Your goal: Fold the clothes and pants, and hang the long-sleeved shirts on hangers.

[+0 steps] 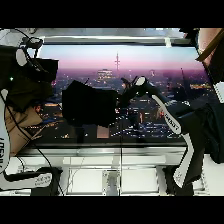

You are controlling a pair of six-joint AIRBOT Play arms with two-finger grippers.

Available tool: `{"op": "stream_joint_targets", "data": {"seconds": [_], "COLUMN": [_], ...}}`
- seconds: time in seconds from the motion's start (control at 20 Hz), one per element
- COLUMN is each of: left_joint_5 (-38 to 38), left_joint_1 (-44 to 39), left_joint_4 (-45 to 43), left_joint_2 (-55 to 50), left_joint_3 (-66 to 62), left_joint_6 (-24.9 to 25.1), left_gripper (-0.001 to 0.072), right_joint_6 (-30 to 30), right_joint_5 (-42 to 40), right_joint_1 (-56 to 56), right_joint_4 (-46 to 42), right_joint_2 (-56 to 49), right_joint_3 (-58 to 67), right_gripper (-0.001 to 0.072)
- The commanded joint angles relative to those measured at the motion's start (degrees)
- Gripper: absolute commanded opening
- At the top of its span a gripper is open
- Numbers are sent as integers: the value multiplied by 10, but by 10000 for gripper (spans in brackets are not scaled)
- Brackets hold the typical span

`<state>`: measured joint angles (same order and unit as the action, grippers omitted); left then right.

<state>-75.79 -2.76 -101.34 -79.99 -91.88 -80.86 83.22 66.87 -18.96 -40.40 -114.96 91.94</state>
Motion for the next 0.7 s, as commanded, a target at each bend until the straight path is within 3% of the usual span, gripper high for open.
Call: {"op": "stream_joint_targets", "data": {"seconds": [0.0, 0.05, 0.1, 0.15, 0.3, 0.45, 0.65], "left_joint_5": [-2, -5, -8, -12, -21, -19, -18], "left_joint_1": [0, 0, 0, 0, 1, 1, 1], "left_joint_4": [0, 0, 0, 0, -2, -2, -2], "left_joint_2": [0, 0, 0, 1, 3, 16, 39], "left_joint_3": [0, 0, 0, 0, 0, 0, 0], "left_joint_6": [0, 0, 0, 0, 1, 0, -2], "left_gripper": [14, 14, 14, 14, 14, 14, 14], "right_joint_6": [-24, -28, -30, -30, -32, -29, 12], "right_joint_5": [-53, -60, -59, -57, -30, 61, 162], "right_joint_1": [-41, -50, -56, -59, -37, 18, 110], "right_joint_4": [57, 67, 75, 75, 56, 12, -171], "right_joint_2": [-14, -14, -13, -9, 28, 93, 180], "right_joint_3": [-5, -4, 0, 6, 36, 99, 178], "right_gripper": [694, 637, 386, 48, 10, 9, 8]}}
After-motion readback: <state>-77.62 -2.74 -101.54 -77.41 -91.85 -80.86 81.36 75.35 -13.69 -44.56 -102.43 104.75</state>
